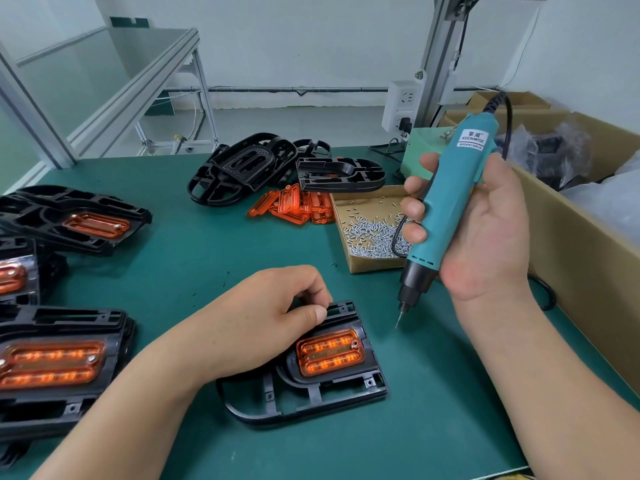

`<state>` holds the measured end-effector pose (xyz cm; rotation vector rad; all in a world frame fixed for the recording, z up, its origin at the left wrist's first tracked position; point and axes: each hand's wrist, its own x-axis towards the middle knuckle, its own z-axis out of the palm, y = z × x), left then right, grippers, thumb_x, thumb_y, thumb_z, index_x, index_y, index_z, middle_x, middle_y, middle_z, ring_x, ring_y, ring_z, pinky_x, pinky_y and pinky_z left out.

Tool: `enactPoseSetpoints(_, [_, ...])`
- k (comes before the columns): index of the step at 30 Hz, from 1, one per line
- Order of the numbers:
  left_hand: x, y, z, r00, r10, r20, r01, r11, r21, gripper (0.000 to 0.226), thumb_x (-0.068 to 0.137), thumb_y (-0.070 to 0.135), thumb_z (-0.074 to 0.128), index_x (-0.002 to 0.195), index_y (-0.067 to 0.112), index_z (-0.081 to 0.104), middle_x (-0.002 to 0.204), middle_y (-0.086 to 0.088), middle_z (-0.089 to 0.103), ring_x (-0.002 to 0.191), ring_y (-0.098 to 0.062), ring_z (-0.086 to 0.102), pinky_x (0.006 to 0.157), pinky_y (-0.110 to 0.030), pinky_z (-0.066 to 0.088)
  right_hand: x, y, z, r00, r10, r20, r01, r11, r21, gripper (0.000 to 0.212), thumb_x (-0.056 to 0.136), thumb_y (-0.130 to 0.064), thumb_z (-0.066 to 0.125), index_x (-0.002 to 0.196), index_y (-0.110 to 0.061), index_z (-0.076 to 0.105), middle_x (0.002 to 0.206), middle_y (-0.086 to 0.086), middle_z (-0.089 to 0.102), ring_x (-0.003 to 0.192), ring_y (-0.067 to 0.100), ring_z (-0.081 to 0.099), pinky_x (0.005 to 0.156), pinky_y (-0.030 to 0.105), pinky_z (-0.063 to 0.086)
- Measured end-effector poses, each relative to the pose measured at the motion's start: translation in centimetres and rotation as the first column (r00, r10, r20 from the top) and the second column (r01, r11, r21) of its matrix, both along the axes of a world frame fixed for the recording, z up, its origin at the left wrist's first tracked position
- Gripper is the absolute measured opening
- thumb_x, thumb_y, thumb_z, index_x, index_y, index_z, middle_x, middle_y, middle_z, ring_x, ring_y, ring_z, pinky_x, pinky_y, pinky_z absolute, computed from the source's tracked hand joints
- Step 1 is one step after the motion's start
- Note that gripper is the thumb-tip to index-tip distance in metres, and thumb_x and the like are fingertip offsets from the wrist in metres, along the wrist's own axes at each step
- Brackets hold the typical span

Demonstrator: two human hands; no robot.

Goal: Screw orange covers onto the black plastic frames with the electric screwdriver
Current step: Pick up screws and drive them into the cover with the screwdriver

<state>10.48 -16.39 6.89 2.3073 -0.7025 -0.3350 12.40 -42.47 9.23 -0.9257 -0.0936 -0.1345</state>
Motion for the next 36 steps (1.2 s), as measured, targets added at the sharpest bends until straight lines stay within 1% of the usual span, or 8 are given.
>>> enactPoseSetpoints(4, [0.0, 0.0, 0.1, 1.000, -0.006, -0.001, 0.006, 1.000, 0.006, 0.008, 0.102, 0.031, 0.061, 0.096, 0.036, 0.062, 0.108, 0.019, 0.071, 0.098, -0.002, 0.065, 0.088, -0.035, 0.055, -0.2, -0.1, 0.0, 1.000, 0.013, 0.027, -0.014, 1.000, 0.018, 0.052, 0.109, -0.047, 0.034, 0.134, -0.006, 0.053, 0.103, 0.018, 0.064, 0.077, 0.024, 0.054, 0.058, 0.031, 0.044])
enactPoseSetpoints(14, [-0.2, -0.2, 0.0, 0.999, -0.022, 0.033, 0.023, 0.999, -0.032, 0.010, 0.098, 0.028, 0.068, 0.093, 0.035, 0.064, 0.108, 0.017, 0.068, 0.102, -0.004, 0.064, 0.089, -0.032, 0.052, -0.1, -0.3, -0.4, 0.998, -0.025, 0.062, 0.024, 0.999, 0.027, 0.060, 0.107, -0.061, 0.037, 0.116, -0.006, 0.060, 0.096, 0.013, 0.062, 0.073, 0.021, 0.055, 0.054, 0.026, 0.043])
enactPoseSetpoints(17, [-0.4, -0.8, 0.0, 0.996, -0.042, 0.084, 0.047, 0.997, -0.056, 0.014, 0.094, 0.026, 0.076, 0.090, 0.036, 0.069, 0.111, 0.019, 0.062, 0.113, -0.005, 0.059, 0.095, -0.027, 0.047, 0.0, -0.1, -0.3, 0.995, -0.070, 0.075, 0.071, 0.997, -0.007, 0.040, 0.106, -0.045, 0.049, 0.108, -0.007, 0.062, 0.090, 0.008, 0.062, 0.068, 0.016, 0.053, 0.050, 0.022, 0.042])
enactPoseSetpoints(20, [-0.8, -1.4, -0.1, 0.988, -0.074, 0.137, 0.079, 0.996, -0.032, 0.010, 0.091, 0.030, 0.080, 0.091, 0.038, 0.074, 0.110, 0.021, 0.058, 0.117, -0.004, 0.052, 0.094, -0.025, 0.045, -0.1, 0.1, -0.4, 0.994, -0.069, 0.090, 0.071, 0.997, -0.020, 0.025, 0.105, -0.034, 0.053, 0.101, -0.011, 0.061, 0.087, 0.007, 0.059, 0.064, 0.014, 0.051, 0.050, 0.022, 0.041])
enactPoseSetpoints(25, [-1.1, -1.8, -0.1, 0.972, -0.094, 0.217, 0.103, 0.994, -0.032, 0.008, 0.090, 0.032, 0.082, 0.090, 0.038, 0.077, 0.102, 0.022, 0.058, 0.114, -0.007, 0.050, 0.096, -0.027, 0.042, -0.3, 0.5, -0.7, 0.994, -0.044, 0.098, 0.045, 0.999, -0.002, 0.017, 0.104, -0.029, 0.055, 0.099, -0.013, 0.059, 0.087, 0.006, 0.060, 0.063, 0.013, 0.051, 0.051, 0.023, 0.043])
enactPoseSetpoints(29, [-1.2, -2.0, 0.1, 0.971, -0.078, 0.225, 0.088, 0.996, -0.033, 0.008, 0.088, 0.031, 0.084, 0.088, 0.037, 0.079, 0.099, 0.019, 0.058, 0.113, -0.009, 0.049, 0.096, -0.030, 0.042, -0.4, 0.8, -0.8, 0.995, -0.031, 0.098, 0.032, 0.999, -0.001, 0.013, 0.103, -0.024, 0.055, 0.097, -0.014, 0.060, 0.085, 0.005, 0.061, 0.062, 0.013, 0.051, 0.050, 0.023, 0.043])
enactPoseSetpoints(32, [-1.2, -2.2, -0.1, 0.962, -0.098, 0.255, 0.107, 0.994, -0.023, 0.008, 0.088, 0.029, 0.084, 0.088, 0.035, 0.078, 0.093, 0.020, 0.065, 0.109, -0.010, 0.053, 0.096, -0.034, 0.042, -0.4, 0.9, -0.8, 0.996, -0.034, 0.087, 0.033, 0.999, 0.004, 0.013, 0.102, -0.024, 0.055, 0.097, -0.013, 0.058, 0.085, 0.006, 0.060, 0.061, 0.013, 0.050, 0.050, 0.023, 0.043])
enactPoseSetpoints(36, [-1.2, -1.8, -0.2, 0.985, 0.029, 0.168, -0.012, 0.995, -0.100, 0.008, 0.094, 0.031, 0.075, 0.094, 0.039, 0.073, 0.093, 0.017, 0.069, 0.102, -0.005, 0.062, 0.088, -0.030, 0.050, -0.4, 0.9, -0.8, 0.996, -0.048, 0.073, 0.044, 0.998, 0.051, 0.012, 0.101, -0.024, 0.056, 0.095, -0.013, 0.058, 0.085, 0.006, 0.059, 0.061, 0.012, 0.049, 0.050, 0.022, 0.042])
